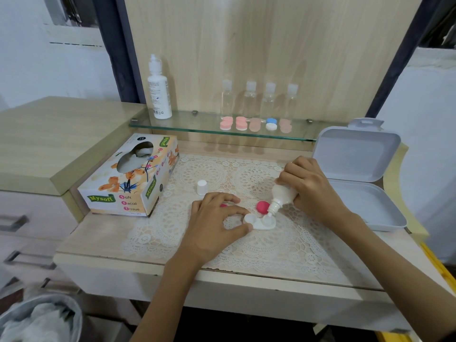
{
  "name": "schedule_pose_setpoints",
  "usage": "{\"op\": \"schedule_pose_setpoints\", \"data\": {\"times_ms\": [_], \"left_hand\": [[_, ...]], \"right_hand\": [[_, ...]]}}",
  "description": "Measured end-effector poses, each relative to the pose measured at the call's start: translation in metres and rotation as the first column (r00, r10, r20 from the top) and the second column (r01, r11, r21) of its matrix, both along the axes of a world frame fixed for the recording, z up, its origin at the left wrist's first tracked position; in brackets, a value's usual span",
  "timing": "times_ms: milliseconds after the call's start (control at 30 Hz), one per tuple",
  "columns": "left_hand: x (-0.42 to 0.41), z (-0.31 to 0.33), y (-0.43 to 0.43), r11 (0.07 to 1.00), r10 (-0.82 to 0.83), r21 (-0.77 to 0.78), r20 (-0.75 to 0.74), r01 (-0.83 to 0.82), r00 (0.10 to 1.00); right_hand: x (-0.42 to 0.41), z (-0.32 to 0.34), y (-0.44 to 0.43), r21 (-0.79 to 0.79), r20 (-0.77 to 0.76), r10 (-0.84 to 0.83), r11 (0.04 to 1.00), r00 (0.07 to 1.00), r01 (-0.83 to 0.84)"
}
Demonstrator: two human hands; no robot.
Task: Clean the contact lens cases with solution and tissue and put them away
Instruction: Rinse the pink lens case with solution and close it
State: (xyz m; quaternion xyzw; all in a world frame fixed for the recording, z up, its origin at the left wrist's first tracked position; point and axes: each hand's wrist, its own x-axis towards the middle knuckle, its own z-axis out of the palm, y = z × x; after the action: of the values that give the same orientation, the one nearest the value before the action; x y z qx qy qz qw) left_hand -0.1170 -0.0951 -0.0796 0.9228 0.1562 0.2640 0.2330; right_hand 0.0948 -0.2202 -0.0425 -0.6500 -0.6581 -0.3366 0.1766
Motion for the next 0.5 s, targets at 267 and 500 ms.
{"op": "schedule_pose_setpoints", "data": {"times_ms": [267,500], "left_hand": [[0.0006,-0.0013,0.0003,1.0,0.001,-0.007,0.008,-0.001,1.0],[0.0007,-0.0025,0.0008,1.0,0.002,0.0,0.012,-0.002,1.0]], "right_hand": [[0.0016,-0.0001,-0.0013,-0.027,-0.059,0.036,0.999,0.998,-0.037],[0.0006,-0.0012,-0.0014,-0.079,-0.426,-0.007,0.996,0.904,-0.029]]}}
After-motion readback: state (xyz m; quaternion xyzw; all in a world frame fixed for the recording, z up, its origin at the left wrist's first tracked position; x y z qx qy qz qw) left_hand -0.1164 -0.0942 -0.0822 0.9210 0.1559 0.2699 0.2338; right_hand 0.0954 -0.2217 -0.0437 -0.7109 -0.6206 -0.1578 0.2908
